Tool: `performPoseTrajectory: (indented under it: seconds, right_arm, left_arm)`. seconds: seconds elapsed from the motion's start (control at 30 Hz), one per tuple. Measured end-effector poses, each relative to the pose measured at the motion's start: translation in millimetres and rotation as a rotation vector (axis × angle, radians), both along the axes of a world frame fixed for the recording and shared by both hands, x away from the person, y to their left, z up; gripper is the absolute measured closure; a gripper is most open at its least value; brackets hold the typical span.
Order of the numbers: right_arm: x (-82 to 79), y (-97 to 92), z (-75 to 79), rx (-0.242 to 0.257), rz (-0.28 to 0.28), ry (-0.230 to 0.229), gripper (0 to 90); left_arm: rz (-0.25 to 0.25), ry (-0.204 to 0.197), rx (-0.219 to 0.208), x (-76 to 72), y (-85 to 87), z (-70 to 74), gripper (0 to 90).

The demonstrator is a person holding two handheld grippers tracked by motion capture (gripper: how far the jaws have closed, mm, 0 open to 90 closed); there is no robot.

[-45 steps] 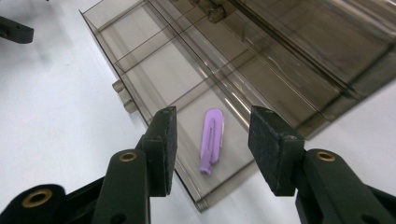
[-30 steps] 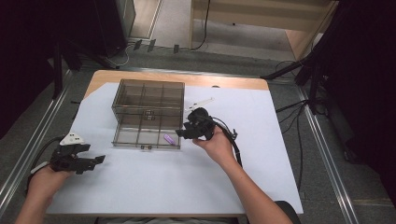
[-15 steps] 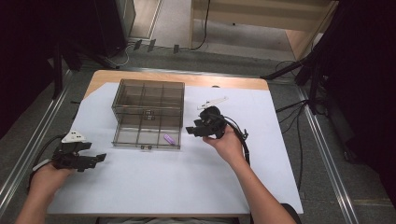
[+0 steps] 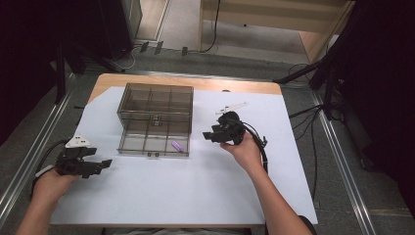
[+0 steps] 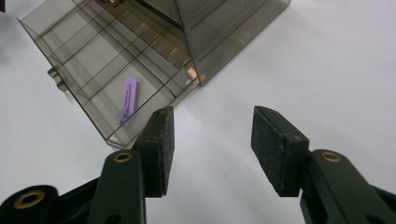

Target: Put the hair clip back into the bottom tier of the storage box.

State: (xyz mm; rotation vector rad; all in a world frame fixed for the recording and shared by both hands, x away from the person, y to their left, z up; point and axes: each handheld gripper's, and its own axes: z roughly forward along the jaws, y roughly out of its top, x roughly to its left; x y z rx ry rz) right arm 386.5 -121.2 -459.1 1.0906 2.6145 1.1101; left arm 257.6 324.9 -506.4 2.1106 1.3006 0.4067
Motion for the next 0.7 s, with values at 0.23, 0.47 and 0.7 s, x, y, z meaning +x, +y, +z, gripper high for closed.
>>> performPoseTrajectory:
  seconds: [0.23,0.47,0.7]
  right_arm:
    - [1.5,-3.8,-2.2,0.001,-0.007,0.001,50.6]
    - [2.7,-6.4,-2.7,-0.002,-0.012,0.004,50.8]
    - [4.6,-8.6,-4.4,0.000,-0.015,0.001,50.8]
  left_arm:
    - [0.001,-0.001,0.000,0.6,0.8,-0.1,25.0]
    - [0.002,0.000,-0.004,0.6,1.1,-0.1,25.0]
    - [0.002,-0.001,-0.005,0.9,0.8,-0.1,25.0]
